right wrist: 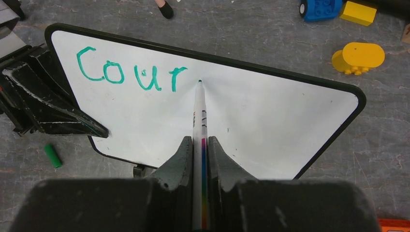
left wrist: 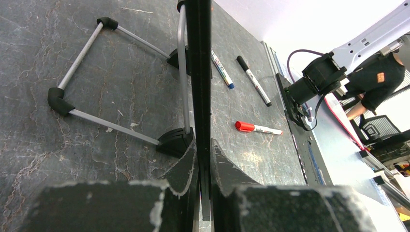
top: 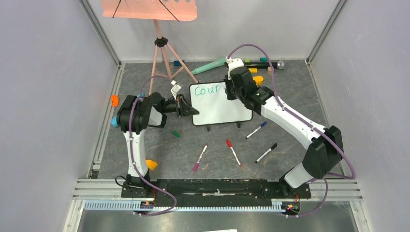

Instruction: Write a sentence on the whiteboard

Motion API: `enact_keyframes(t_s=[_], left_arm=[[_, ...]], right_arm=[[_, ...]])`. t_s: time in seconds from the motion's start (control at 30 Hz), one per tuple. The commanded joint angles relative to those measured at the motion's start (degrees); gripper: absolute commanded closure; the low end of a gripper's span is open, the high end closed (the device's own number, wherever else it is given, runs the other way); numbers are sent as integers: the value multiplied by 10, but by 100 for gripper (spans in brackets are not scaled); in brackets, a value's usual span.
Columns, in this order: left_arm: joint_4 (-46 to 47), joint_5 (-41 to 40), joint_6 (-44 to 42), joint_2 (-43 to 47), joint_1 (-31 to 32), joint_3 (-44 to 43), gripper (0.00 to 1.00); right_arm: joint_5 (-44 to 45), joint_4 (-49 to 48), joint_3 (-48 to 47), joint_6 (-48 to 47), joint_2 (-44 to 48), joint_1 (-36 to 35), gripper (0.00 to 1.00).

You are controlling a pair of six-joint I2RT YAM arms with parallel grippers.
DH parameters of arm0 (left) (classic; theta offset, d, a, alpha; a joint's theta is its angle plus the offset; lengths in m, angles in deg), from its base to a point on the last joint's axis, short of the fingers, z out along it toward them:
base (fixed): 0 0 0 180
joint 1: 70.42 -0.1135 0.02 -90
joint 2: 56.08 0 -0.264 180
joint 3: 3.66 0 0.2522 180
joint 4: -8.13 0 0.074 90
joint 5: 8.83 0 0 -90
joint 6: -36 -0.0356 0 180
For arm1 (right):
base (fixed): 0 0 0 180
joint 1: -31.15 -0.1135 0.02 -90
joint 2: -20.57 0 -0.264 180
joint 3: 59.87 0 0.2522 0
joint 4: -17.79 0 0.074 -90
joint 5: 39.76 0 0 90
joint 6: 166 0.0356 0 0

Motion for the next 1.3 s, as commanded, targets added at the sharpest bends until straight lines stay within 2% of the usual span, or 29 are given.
enact_keyframes(t_s=[0.0, 0.77, 1.27], left_arm=[[55, 14, -17, 7, -2, -7, 98], [55, 15, -17, 8, -2, -7, 98], [55, 15, -18, 8, -2, -7, 98]], right_arm=[[5, -16, 2, -6, 14, 0, 100], [6, -14, -37, -20, -25, 4, 100], [-16, -19, 2, -14, -15, 4, 100]])
